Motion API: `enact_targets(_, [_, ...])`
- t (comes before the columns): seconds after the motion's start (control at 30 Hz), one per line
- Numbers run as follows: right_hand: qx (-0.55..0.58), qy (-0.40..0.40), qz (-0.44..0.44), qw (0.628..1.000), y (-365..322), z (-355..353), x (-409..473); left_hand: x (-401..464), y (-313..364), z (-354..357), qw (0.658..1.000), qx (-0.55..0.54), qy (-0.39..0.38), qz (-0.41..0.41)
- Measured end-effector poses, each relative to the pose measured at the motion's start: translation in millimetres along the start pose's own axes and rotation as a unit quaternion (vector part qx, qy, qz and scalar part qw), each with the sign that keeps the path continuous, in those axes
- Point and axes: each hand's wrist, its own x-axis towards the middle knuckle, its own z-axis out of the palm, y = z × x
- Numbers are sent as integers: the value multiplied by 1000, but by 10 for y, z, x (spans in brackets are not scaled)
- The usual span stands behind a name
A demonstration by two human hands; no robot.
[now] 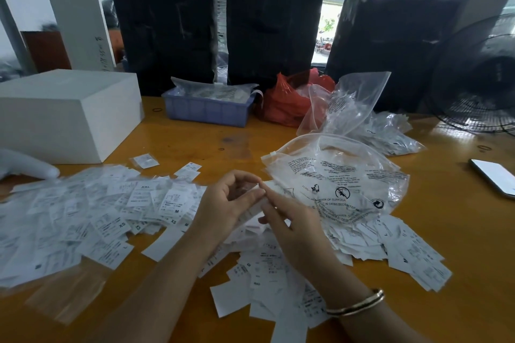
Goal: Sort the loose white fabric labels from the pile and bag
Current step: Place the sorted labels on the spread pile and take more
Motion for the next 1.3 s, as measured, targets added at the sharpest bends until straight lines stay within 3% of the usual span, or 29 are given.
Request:
enact_targets(0.1, [56, 14, 42, 997, 7, 7, -5, -8, 11, 21, 1000, -1, 2, -14])
enact_targets(0.23, [170, 73, 120, 975, 19, -39, 28, -9, 38, 41, 997, -18, -58, -52])
enact_targets(0.33, [196, 89, 142, 966, 67, -99, 53, 20, 18, -6, 997, 41, -48, -38])
enact_targets(0.5, [153, 67, 110, 980, 75, -89, 55, 7, 14, -12, 994, 86, -70, -23])
enact_targets(0.63, [231, 46, 135, 962, 73, -94, 68, 7, -15, 10, 994, 95, -43, -23])
enact_targets(0.8, [252, 15, 141, 957, 79, -112, 88, 13, -17, 54, 992, 105, -30, -65])
enact_targets(0.93, [253, -4, 128, 959, 69, -144, 85, -24, 8, 46, 988, 148, -9, 33])
enact_targets(1.07, [236, 11, 117, 965, 70, -167, 83, -39, 37, 2, 970, 201, -48, 127])
enact_targets(1.2, [211, 16, 99, 972, 75, -163, 78, -46, 23, 11, 970, 206, -51, 122])
enact_targets(1.3, [208, 24, 106, 972, 95, -167, 74, -25, 14, 8, 958, 229, -27, 169])
